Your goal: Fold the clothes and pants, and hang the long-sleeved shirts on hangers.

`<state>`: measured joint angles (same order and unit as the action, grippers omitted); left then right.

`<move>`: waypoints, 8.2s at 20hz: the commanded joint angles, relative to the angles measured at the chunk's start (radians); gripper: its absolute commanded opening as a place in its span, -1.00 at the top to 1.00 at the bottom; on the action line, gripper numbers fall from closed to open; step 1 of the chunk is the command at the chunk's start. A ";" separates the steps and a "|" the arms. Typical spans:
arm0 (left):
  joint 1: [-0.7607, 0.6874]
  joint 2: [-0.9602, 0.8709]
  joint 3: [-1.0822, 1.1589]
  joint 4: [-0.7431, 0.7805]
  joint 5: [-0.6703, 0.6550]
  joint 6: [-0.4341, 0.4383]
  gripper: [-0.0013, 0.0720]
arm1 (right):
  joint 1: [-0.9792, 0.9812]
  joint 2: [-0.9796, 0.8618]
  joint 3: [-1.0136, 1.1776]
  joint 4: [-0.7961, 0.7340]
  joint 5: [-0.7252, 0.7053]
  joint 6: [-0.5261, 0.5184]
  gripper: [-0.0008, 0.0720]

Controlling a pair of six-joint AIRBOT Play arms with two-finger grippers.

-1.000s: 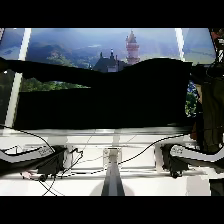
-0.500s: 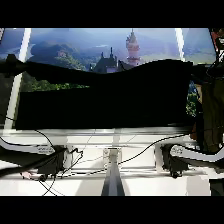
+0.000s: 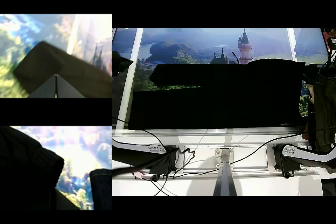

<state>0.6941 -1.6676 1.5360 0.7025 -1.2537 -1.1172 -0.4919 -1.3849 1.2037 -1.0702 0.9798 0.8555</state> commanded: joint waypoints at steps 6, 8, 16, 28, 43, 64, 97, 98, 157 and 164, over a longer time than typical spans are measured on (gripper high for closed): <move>0.011 0.323 -0.530 0.092 0.157 0.244 0.92 | 0.000 0.000 0.001 0.000 0.001 0.000 0.94; 0.010 0.360 -0.676 0.017 0.256 0.247 0.91 | 0.000 0.000 0.001 0.000 0.000 0.000 0.93; -0.026 0.232 -0.743 -0.182 0.372 0.332 -0.59 | 0.000 0.000 0.001 0.000 0.001 0.000 0.93; -0.244 0.229 -0.733 -0.181 0.732 0.329 0.73 | 0.000 0.000 0.001 -0.005 0.004 0.000 0.94; -0.206 0.229 -0.222 -0.204 0.711 0.029 0.95 | 0.000 0.000 0.001 0.025 -0.130 0.000 0.93; -0.095 0.171 -0.164 0.098 0.603 -0.013 0.94 | 0.075 -0.054 -0.004 0.006 -0.278 0.000 0.94; -0.101 0.311 -0.143 0.397 0.548 -0.013 0.51 | 0.074 -0.002 0.044 -0.035 -0.261 0.253 -0.46; -0.104 0.350 -0.143 0.380 0.528 -0.011 0.92 | 0.074 0.029 0.048 -0.040 -0.199 0.252 0.16; 0.257 0.673 -0.762 0.648 -0.176 -0.254 -0.08 | 0.075 0.590 -0.764 -0.486 -0.385 1.086 0.93; 0.422 0.672 -0.930 0.659 -0.037 -0.282 -0.23 | 0.075 0.590 -0.764 -0.478 -0.384 1.086 0.93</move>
<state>1.0496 -0.9951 0.6579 1.3567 -1.3510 -1.3750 -0.4179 -0.7948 0.4389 -1.5509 0.5953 1.9434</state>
